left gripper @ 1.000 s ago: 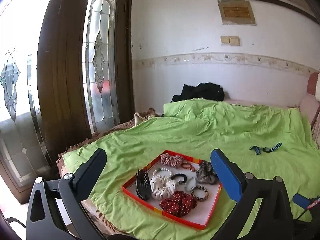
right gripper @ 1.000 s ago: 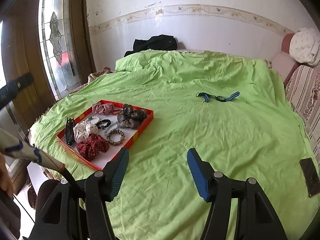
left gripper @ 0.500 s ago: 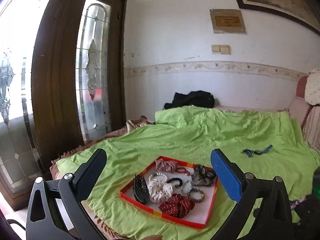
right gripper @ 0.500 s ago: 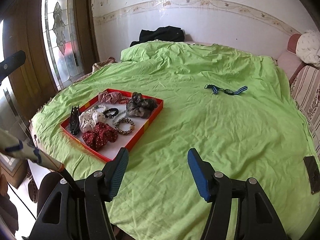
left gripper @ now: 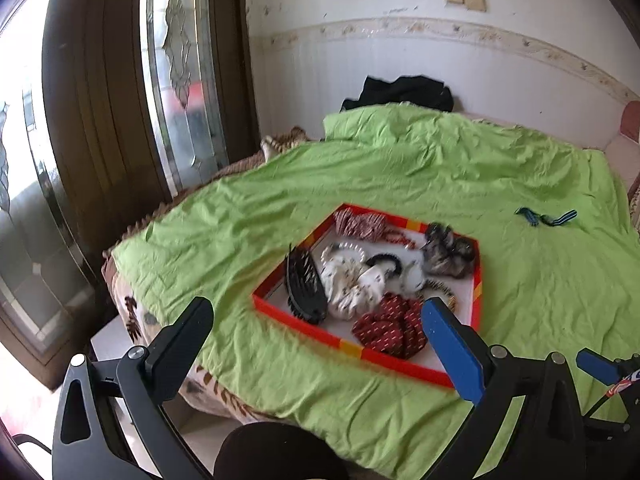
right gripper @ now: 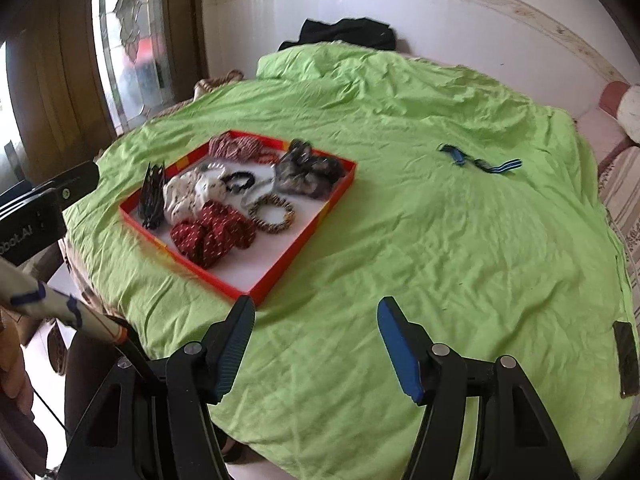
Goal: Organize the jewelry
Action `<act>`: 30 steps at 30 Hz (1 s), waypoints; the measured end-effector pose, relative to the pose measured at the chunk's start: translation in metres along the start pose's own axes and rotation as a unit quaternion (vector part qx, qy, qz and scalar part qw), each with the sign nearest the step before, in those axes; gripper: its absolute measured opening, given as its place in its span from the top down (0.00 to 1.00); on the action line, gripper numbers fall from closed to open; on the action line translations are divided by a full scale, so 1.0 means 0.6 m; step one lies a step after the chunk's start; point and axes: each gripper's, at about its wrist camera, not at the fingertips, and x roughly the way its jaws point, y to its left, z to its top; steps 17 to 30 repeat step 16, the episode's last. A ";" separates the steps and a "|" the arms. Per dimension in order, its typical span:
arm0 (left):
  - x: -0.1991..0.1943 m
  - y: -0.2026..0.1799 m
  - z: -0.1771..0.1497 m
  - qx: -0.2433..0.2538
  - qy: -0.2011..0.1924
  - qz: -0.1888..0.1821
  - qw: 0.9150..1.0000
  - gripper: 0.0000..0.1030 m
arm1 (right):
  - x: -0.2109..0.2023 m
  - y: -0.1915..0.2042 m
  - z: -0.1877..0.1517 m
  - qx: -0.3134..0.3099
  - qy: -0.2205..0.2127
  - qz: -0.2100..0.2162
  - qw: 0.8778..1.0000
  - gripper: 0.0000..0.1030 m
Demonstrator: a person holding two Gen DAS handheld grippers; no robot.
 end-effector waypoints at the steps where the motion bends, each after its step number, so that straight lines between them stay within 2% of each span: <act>1: 0.008 0.006 -0.002 -0.004 0.007 0.000 1.000 0.00 | 0.006 0.006 0.000 -0.002 0.004 0.002 1.000 0.34; 11: 0.068 0.023 -0.022 -0.018 0.070 0.003 0.997 0.00 | 0.037 0.030 -0.001 -0.021 0.026 0.000 0.999 0.34; 16: 0.073 0.011 -0.022 -0.010 0.077 0.008 0.997 0.00 | 0.049 0.013 -0.003 -0.004 0.035 -0.003 0.999 0.34; 30: 0.073 0.011 -0.022 -0.010 0.077 0.008 0.997 0.00 | 0.049 0.013 -0.003 -0.004 0.035 -0.003 0.999 0.34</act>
